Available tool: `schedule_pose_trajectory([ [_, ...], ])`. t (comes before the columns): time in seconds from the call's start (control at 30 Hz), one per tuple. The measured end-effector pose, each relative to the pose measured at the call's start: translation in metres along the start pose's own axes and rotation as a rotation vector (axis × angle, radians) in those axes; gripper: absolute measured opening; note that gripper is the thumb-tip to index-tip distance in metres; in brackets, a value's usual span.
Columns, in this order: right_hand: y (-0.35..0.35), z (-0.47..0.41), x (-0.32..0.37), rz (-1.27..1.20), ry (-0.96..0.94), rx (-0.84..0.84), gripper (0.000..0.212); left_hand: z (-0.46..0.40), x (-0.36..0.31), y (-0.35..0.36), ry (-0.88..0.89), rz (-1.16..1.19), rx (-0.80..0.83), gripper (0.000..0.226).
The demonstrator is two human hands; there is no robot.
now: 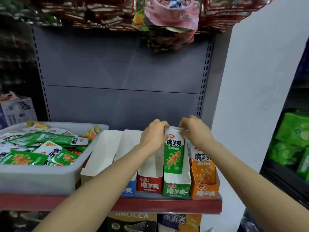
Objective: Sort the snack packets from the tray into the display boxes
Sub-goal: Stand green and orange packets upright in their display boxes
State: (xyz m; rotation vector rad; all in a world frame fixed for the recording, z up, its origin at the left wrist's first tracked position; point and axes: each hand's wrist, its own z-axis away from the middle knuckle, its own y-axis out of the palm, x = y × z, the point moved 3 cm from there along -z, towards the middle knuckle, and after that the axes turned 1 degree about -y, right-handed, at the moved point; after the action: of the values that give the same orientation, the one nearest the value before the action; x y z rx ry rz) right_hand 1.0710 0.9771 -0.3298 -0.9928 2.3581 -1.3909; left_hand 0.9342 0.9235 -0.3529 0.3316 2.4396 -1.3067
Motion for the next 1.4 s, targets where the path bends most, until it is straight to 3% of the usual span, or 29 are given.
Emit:
schedule_pose_trajectory([
  [0.23,0.008,0.011,0.049,-0.221,-0.135,-0.061,0.026,0.028,0.021,-0.038,0.015,0.118,-0.076,0.023],
  [0.37,0.026,0.006,0.103,-0.326,-0.24,0.031,0.026,0.054,0.053,-0.076,0.024,0.028,-0.08,0.022],
  [0.57,0.058,-0.009,0.198,-0.436,-0.313,0.116,0.028,0.086,0.134,-0.146,-0.198,-0.052,-0.181,0.014],
  [0.73,0.093,-0.019,0.273,-0.434,-0.357,0.327,0.031,0.107,0.209,-0.181,-0.433,-0.256,-0.006,0.028],
  [0.83,0.114,-0.026,0.302,-0.248,-0.397,0.402,0.035,0.112,0.238,-0.187,-0.485,-0.376,0.14,0.039],
  [0.93,0.124,-0.028,0.321,-0.11,-0.437,0.515,0.031,0.115,0.251,-0.193,-0.497,-0.466,0.197,0.032],
  [1.07,0.133,-0.035,0.332,-0.098,-0.384,0.638,0.023,0.118,0.262,-0.197,-0.526,-0.475,0.253,0.026],
  [1.3,0.134,-0.042,0.329,-0.258,-0.213,0.49,0.008,0.121,0.265,-0.2,-0.55,-0.335,0.179,0.032],
  [1.4,0.12,-0.045,0.32,-0.506,-0.116,0.33,0.01,0.124,0.263,-0.204,-0.519,-0.124,-0.005,0.018],
])
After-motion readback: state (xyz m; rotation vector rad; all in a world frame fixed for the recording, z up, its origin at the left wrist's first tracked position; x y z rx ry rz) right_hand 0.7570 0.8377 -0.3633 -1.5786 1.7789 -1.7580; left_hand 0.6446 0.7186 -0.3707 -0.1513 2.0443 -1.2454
